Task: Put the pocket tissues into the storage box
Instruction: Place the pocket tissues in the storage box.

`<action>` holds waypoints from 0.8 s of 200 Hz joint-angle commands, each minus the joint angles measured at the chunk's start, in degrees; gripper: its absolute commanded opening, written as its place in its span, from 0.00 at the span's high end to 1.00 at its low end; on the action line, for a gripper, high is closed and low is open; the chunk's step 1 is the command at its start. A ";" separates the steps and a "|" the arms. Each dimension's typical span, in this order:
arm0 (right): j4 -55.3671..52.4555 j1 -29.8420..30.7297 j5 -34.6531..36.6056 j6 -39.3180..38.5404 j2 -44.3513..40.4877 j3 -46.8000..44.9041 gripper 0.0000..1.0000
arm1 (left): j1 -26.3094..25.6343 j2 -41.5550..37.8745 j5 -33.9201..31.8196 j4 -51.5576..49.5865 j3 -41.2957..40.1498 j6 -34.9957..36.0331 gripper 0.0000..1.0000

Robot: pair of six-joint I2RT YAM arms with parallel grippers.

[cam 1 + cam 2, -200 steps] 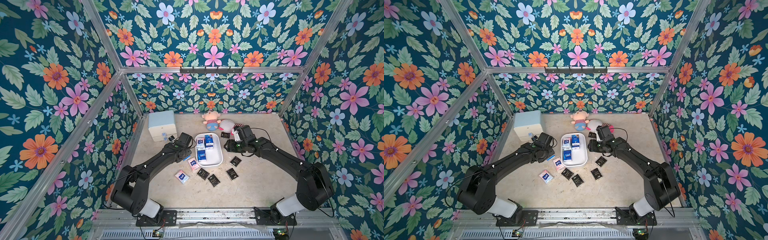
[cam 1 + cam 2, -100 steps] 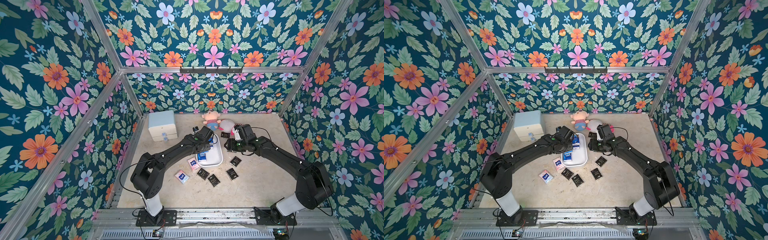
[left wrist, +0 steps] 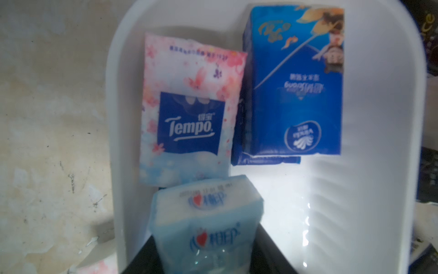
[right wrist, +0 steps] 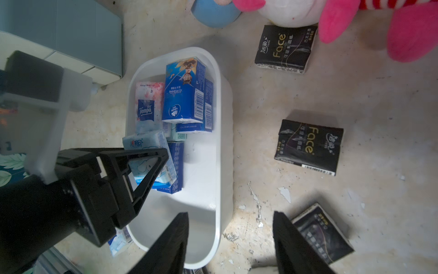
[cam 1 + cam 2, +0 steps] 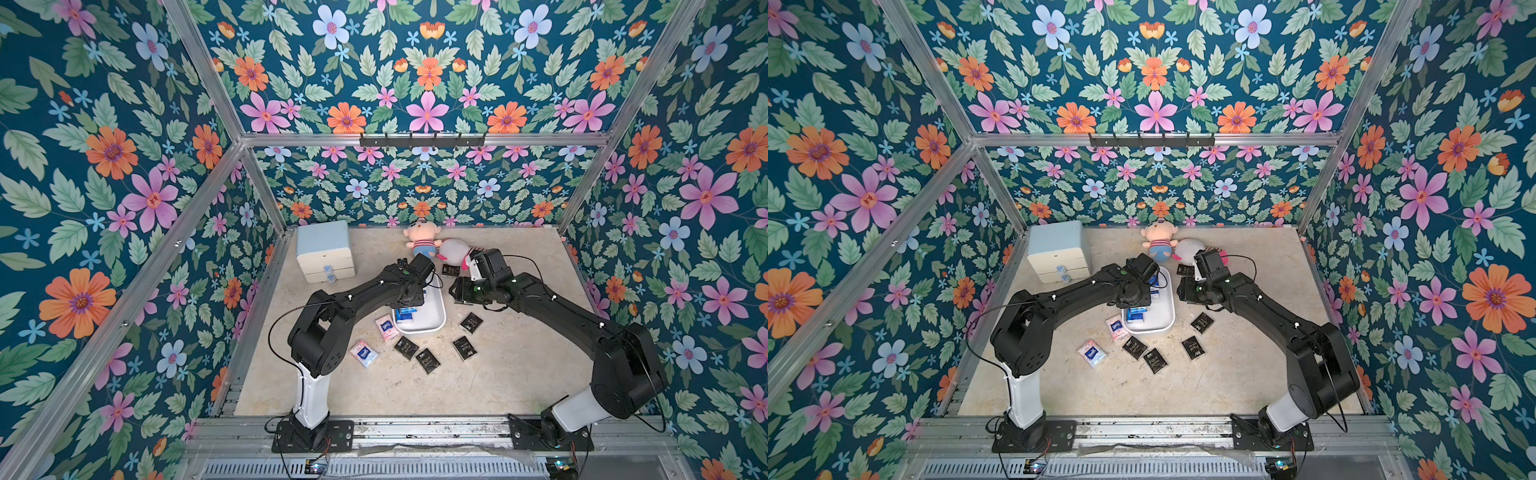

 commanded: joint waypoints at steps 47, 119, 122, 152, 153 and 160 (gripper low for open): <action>0.42 0.01 -0.29 0.46 0.71 0.35 0.38 | 0.02 0.28 -2.35 -5.20 1.63 0.45 0.46; 0.18 -0.05 -1.06 0.55 0.82 0.53 0.39 | -0.07 -2.03 -4.89 -6.28 -0.52 -0.25 0.24; 0.10 -0.06 -1.12 0.51 0.85 0.53 0.39 | -0.03 -1.93 -4.99 -6.46 -0.43 -0.28 0.23; -0.21 -0.05 -1.14 0.42 0.22 0.17 0.38 | -0.07 -2.44 -6.18 -6.74 0.24 -1.31 0.18; -0.19 -0.06 -1.14 0.42 0.21 0.17 0.38 | -0.07 -2.51 -6.17 -6.73 0.19 -1.37 0.18; -0.24 -0.02 -1.17 0.51 0.02 0.01 0.38 | -0.08 -3.09 -6.30 -6.43 0.15 -1.73 0.18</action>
